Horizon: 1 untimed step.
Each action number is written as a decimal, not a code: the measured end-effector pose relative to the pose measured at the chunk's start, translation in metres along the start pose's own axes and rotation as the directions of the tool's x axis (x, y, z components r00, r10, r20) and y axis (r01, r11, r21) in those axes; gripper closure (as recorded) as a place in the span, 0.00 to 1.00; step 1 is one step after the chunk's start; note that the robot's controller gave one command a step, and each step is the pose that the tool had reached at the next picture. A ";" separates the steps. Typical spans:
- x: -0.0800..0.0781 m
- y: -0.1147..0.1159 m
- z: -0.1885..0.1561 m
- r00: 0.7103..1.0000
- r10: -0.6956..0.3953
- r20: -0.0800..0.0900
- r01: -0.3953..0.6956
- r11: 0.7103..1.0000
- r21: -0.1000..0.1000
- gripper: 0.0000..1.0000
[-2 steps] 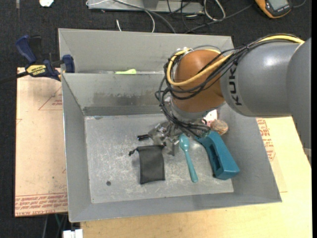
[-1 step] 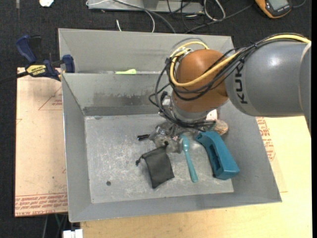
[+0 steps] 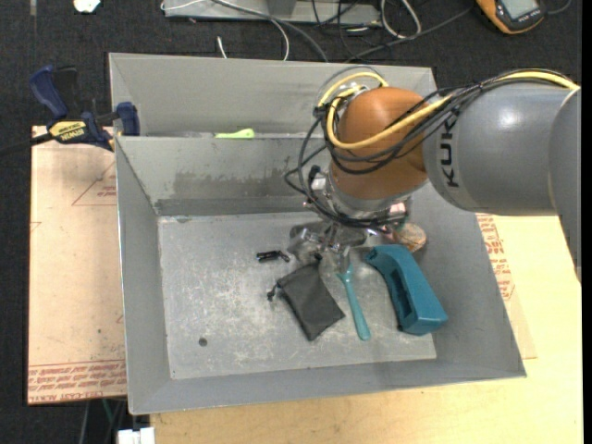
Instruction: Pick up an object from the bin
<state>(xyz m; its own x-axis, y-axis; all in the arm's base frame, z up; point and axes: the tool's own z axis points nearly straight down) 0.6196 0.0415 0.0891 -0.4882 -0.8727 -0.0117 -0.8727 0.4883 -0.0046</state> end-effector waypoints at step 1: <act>-0.009 0.013 -0.065 0.992 0.127 -0.004 -0.127 0.992 -0.006 1.00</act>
Offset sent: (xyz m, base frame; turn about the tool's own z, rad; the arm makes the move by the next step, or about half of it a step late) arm 0.0354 -0.0584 -0.0191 -0.1095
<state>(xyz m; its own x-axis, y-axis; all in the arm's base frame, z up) 0.6117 0.0555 0.1537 -0.5948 -0.8039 -0.0078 -0.8039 0.5948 0.0028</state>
